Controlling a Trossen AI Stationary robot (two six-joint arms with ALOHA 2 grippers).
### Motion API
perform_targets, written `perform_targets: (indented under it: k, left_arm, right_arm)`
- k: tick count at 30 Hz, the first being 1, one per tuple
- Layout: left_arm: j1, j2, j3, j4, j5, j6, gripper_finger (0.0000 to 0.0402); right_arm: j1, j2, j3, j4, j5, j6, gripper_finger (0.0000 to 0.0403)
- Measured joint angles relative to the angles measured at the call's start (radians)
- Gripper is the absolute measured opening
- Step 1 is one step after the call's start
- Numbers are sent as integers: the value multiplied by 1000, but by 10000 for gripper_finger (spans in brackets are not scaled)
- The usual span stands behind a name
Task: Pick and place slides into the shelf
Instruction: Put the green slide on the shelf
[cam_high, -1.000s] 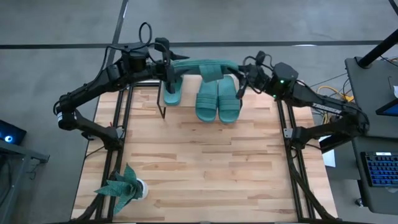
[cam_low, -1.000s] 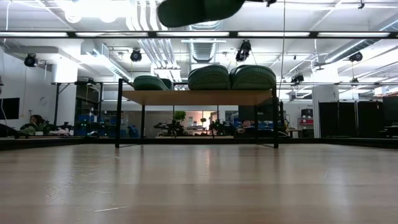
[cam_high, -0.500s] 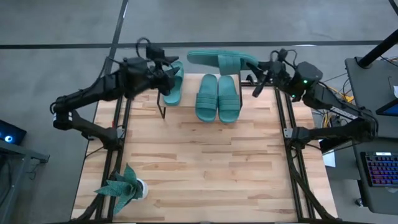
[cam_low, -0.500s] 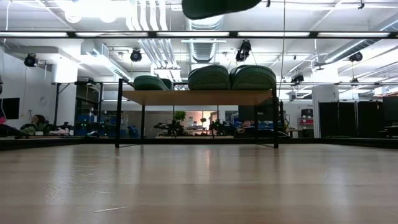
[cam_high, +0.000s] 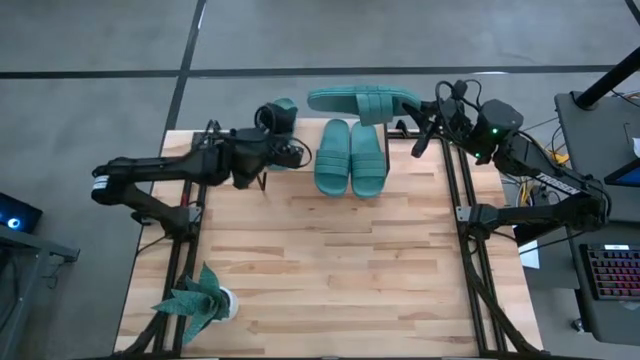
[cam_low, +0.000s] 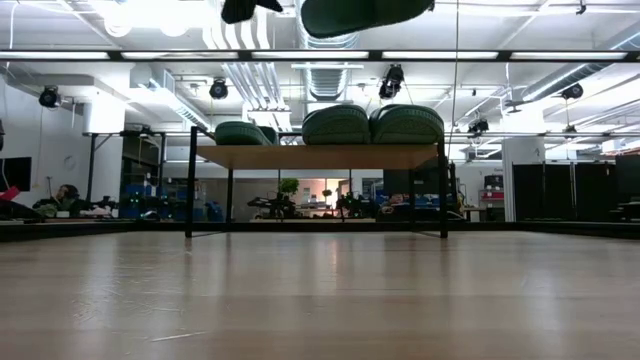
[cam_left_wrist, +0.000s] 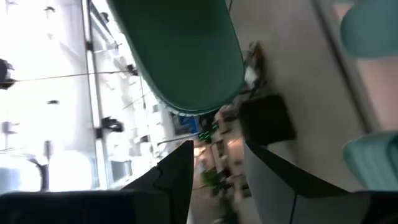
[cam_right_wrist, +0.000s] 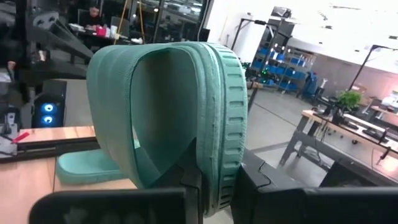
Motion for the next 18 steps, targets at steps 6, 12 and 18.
perform_targets:
  k: [6, 12, 18]
  left_arm:
    - [-3, 26, -181, 407, -57, 366, 110]
    - [-5, 66, -408, 1110, 87, 896, 93]
    - [-7, 94, -564, 1405, 345, 1088, 90]
  right_arm:
    - [0, -7, 0, -35, 1, 12, 31]
    - [-6, -31, 0, -77, 0, 34, 31]
    - [-6, -59, 0, -87, -28, 59, 31]
